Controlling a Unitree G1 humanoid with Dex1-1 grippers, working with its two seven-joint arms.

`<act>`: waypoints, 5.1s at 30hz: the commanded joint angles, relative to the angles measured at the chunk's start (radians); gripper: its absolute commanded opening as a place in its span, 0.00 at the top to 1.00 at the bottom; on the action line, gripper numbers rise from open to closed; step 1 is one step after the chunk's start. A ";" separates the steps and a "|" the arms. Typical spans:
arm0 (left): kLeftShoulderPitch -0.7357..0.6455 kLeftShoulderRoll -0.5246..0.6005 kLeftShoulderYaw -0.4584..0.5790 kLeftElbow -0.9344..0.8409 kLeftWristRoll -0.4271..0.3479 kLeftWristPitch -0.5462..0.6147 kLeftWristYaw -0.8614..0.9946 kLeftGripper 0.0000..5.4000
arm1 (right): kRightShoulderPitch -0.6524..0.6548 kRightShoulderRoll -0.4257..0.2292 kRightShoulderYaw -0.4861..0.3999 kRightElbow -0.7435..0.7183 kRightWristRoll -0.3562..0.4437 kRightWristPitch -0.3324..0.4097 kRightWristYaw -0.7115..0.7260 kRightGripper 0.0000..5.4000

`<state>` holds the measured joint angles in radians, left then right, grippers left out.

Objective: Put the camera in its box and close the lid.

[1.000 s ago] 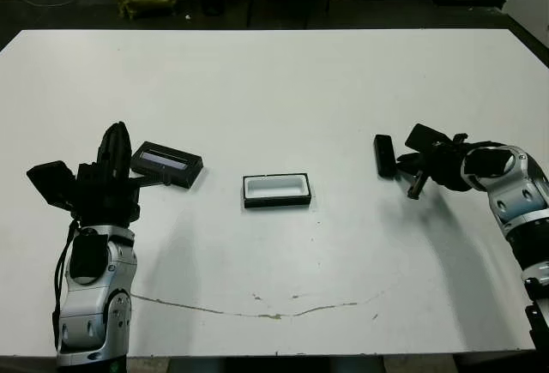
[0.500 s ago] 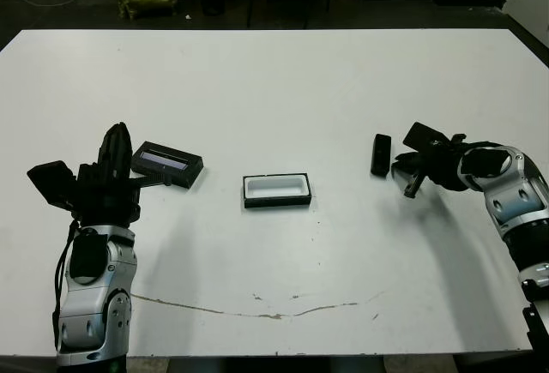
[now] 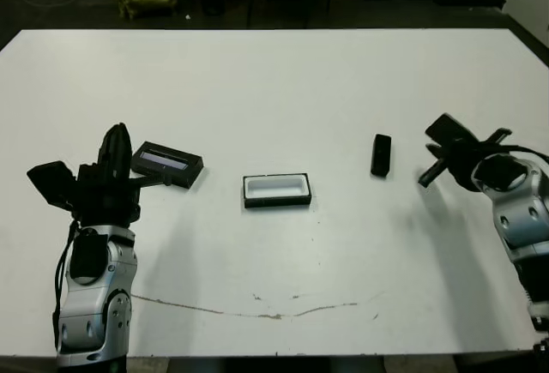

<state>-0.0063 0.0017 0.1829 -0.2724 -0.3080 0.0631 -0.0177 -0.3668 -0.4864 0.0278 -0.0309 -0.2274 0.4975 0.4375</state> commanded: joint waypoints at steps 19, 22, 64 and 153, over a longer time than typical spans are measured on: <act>0.020 -0.001 0.001 0.025 -0.001 0.009 -0.008 1.00 | 0.176 0.633 -0.101 -0.157 0.177 -0.190 -0.591 1.00; 0.020 -0.001 0.003 0.035 0.000 -0.003 -0.012 1.00 | 0.170 0.659 -0.094 -0.086 0.164 -0.273 -0.646 1.00; 0.034 -0.011 -0.011 0.066 -0.004 -0.032 -0.040 1.00 | 0.006 0.589 -0.089 0.064 0.189 -0.052 -0.690 0.70; 0.024 -0.007 -0.014 0.002 -0.018 0.074 -0.027 1.00 | -0.117 0.710 -0.224 0.351 0.258 -0.005 -0.899 0.89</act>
<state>0.0087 -0.0093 0.1666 -0.2743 -0.3242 0.1196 -0.0506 -0.5079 0.1882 -0.1898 0.2972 0.0213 0.4947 -0.4520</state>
